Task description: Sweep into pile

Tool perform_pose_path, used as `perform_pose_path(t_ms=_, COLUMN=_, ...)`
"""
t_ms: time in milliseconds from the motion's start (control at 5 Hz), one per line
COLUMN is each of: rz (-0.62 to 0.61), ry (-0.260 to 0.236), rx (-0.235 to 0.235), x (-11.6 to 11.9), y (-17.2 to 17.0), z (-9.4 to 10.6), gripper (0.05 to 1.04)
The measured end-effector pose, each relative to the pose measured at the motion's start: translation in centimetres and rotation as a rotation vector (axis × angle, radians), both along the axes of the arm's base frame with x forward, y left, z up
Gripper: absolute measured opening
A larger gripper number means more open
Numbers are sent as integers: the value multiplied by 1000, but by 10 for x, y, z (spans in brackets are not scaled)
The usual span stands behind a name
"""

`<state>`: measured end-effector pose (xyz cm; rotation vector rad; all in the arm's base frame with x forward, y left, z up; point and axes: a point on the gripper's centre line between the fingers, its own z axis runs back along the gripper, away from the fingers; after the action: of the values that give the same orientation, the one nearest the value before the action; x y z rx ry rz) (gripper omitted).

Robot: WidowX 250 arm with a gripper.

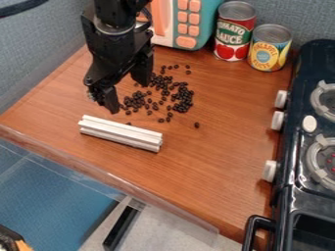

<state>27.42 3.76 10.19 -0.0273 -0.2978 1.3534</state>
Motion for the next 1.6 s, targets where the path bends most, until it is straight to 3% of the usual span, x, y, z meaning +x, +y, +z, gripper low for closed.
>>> perform_pose_path(t_ms=400, rz=52, ry=19, rx=-10, x=-2, y=4, z=-20, gripper=1000)
perform_pose_path(t_ms=800, rz=183, ry=11, rx=-27, x=0, y=23, z=-38, gripper=1000)
perform_pose_path(t_ms=1000, rz=291, ry=1, rx=-15, x=0, y=29, z=-45, gripper=1000)
perform_pose_path(t_ms=1400, rz=333, ry=81, rx=10, x=-11, y=31, z=-72, gripper=1000)
perform_pose_path(t_ms=1600, rz=323, ry=108, rx=10, x=-12, y=25, z=-83, gripper=945)
